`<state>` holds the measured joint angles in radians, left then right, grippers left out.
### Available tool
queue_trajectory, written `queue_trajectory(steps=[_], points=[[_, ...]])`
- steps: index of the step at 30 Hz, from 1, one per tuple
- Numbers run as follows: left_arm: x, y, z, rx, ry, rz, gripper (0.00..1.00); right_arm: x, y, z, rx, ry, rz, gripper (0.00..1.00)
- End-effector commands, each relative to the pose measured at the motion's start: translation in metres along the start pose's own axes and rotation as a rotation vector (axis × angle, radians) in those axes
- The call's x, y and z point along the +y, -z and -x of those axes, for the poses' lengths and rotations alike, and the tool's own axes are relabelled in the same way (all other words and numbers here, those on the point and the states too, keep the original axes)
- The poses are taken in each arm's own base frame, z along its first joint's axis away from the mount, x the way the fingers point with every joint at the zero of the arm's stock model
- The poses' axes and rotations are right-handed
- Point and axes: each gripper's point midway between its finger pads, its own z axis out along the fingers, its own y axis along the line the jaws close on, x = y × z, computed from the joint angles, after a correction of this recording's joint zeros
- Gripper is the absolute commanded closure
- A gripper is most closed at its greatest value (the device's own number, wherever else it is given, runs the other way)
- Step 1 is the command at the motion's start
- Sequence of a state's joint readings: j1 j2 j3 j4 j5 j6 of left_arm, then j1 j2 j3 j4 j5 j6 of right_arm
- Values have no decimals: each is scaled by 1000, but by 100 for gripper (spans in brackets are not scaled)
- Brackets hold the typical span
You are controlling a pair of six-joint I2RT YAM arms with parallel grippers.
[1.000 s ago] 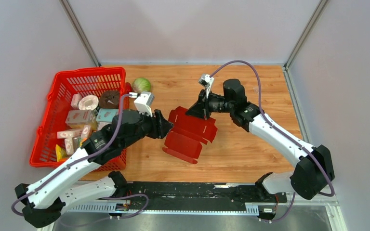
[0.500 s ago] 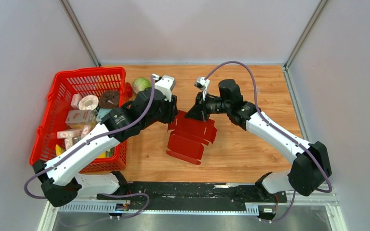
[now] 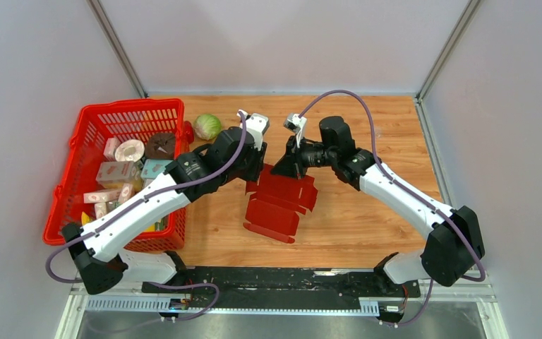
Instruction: Fold the paper box
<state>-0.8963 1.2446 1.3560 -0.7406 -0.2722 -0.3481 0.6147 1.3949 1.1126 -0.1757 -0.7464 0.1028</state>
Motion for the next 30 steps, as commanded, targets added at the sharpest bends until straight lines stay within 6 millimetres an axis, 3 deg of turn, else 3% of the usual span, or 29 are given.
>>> queue_trajectory(steps=[1, 17, 20, 21, 24, 25, 26, 29, 30], points=[[-2, 2, 13, -30, -21, -5, 63, 12, 2, 24, -51, 70, 35, 100], [-1, -12, -1, 11, -27, 12, 83, 12, 2, 25, -55, 60, 36, 100], [4, -15, -3, 9, -34, 41, 99, 10, 1, 26, -56, 45, 26, 100], [7, -16, -3, 7, -35, 57, 100, 5, 0, 26, -54, 35, 3, 100], [16, -21, -7, -6, -26, 110, 100, -9, 0, 27, -39, -8, -89, 79], [19, -23, -9, -20, -21, 126, 100, -15, 1, 28, -36, -26, -125, 56], [20, -25, -11, -25, -12, 134, 100, -19, 3, 36, -48, -34, -160, 46], [28, -30, -14, -55, 20, 179, 100, -49, 9, 24, 5, -140, -351, 17], [31, -32, -16, -60, 29, 197, 100, -70, 16, 31, -19, -191, -488, 9]])
